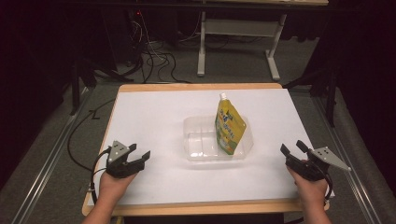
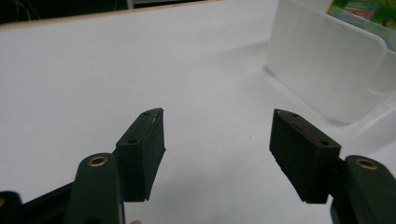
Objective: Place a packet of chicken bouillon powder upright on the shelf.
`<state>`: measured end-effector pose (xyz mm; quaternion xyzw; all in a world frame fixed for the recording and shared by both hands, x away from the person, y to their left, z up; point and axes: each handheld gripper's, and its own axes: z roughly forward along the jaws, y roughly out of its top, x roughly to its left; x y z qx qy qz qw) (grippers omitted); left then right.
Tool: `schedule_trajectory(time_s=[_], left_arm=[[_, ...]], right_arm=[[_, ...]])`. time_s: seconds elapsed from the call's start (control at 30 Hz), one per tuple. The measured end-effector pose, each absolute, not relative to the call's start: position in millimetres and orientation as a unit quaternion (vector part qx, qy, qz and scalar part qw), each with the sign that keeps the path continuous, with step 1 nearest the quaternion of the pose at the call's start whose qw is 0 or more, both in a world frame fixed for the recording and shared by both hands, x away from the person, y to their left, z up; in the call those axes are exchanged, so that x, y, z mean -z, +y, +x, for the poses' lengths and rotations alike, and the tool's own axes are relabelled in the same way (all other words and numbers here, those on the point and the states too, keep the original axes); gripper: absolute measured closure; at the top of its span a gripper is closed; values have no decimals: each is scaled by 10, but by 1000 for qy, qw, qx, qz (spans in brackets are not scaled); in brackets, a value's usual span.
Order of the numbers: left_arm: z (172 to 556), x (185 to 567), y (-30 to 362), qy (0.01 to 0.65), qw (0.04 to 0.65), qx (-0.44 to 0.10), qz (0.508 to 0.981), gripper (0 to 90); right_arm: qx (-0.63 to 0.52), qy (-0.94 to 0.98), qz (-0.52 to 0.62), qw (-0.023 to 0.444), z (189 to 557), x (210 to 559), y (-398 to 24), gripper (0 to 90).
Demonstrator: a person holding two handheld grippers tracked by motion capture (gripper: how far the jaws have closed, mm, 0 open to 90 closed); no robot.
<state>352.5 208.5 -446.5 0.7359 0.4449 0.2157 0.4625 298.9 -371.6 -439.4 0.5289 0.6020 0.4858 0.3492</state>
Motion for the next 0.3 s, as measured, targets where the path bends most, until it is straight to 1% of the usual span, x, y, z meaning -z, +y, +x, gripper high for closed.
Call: schedule_trajectory(time_s=[0.07, 0.1, 0.17, 0.3], left_arm=[[3520, 4444, 2093, 455, 475, -216, 721, 351], [3515, 4437, 2071, 450, 476, -222, 722, 350], [3498, 4437, 2007, 438, 471, -231, 730, 348], [3491, 4455, 1941, 422, 463, -232, 744, 340]], right_arm=[[-493, 603, 529, 336, 3015, 4396, -3692, 321], [-491, 608, 522, 341, 3022, 4396, -3658, 327], [-489, 619, 511, 342, 3039, 4392, -3592, 325], [-488, 629, 499, 343, 3036, 4379, -3517, 325]])
